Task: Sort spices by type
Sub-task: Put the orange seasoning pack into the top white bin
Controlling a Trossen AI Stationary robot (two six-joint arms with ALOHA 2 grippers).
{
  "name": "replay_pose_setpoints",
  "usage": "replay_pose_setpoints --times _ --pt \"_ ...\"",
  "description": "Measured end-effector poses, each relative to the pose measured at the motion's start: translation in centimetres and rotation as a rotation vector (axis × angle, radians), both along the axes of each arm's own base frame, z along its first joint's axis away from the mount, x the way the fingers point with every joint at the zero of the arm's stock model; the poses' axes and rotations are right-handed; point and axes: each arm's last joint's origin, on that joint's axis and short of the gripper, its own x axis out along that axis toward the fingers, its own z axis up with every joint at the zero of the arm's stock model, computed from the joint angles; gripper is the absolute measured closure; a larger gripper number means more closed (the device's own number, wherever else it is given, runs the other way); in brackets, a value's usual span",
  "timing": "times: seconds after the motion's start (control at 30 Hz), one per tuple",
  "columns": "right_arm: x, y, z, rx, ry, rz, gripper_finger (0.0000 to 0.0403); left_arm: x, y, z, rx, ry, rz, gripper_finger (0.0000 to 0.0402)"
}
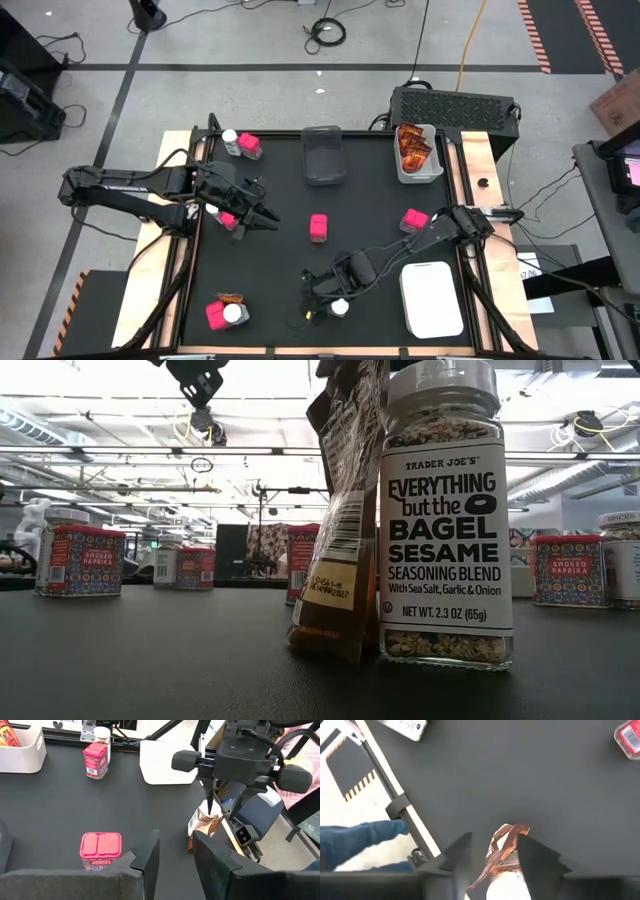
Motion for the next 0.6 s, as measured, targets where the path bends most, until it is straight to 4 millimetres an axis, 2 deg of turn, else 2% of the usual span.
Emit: replay_pose_setpoints --times 0.17,0.3,0.4,0.6 --pt "0.3 -0.6 0.0 0.033 0.008 -0.073 0.0147 0.0 0.0 0.0 0.000 0.000 0.001 0.0282" --pt "0.3 -0.5 -0.2 0.074 0.024 -0.098 0.0101 0.0 0.0 0.0 0.006 0.000 0.013 0.0282" --pt "0.5 -0.4 -0.7 0.096 0.049 -0.115 0.0089 0.0 0.1 0.0 0.009 0.002 0.018 0.0282" --pt "0.4 -0.2 -1.5 0.093 0.088 -0.146 0.0094 0.4 0.1 -0.3 0.009 0.017 0.019 0.0282"
